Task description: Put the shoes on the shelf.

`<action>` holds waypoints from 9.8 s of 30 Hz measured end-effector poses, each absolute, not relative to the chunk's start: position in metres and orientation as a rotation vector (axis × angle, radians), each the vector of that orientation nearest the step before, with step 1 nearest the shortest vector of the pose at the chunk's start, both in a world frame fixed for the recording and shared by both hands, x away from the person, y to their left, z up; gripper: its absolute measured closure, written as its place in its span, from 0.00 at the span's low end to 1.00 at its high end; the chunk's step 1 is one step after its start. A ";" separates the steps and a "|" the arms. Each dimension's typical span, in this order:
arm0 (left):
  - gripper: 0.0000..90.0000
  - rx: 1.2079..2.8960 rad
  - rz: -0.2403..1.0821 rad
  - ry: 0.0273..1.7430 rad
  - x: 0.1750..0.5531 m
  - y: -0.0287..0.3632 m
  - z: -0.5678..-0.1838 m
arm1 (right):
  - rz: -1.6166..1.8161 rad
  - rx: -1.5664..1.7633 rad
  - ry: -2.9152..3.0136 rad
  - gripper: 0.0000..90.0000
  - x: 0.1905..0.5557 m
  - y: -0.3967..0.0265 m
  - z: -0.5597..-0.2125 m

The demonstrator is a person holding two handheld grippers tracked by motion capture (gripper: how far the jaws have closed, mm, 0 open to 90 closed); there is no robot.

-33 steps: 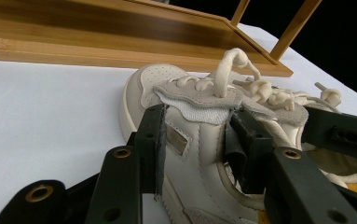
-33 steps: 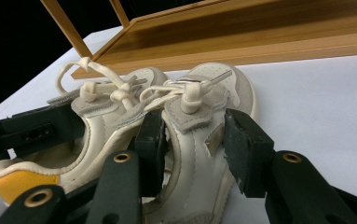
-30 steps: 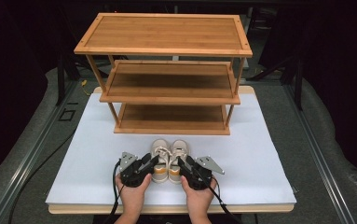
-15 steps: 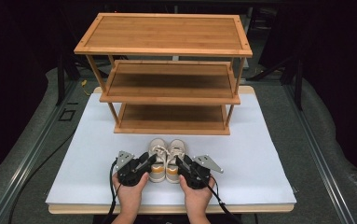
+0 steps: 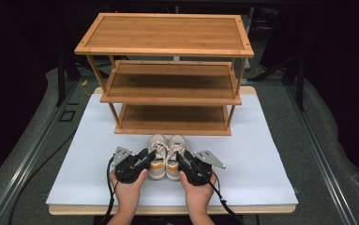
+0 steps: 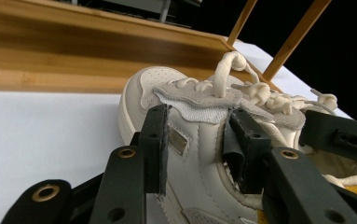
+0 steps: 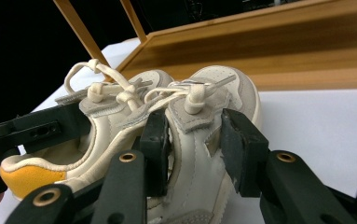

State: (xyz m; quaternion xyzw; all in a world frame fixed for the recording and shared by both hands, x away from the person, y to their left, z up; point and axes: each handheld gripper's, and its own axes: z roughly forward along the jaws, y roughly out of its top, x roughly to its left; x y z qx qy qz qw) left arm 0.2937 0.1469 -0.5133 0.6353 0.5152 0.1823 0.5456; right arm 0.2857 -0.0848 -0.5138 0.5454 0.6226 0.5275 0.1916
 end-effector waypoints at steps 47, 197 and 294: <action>0.69 1.432 0.472 1.140 0.296 0.153 -0.403 | 1.530 1.440 1.646 0.70 0.287 -0.083 -0.404; 0.74 1.486 0.421 1.108 0.409 0.168 -0.337 | 1.568 1.345 1.731 0.69 0.394 -0.105 -0.339; 1.00 1.616 0.403 1.248 0.479 0.146 -0.376 | 1.434 1.460 1.790 1.00 0.462 -0.111 -0.376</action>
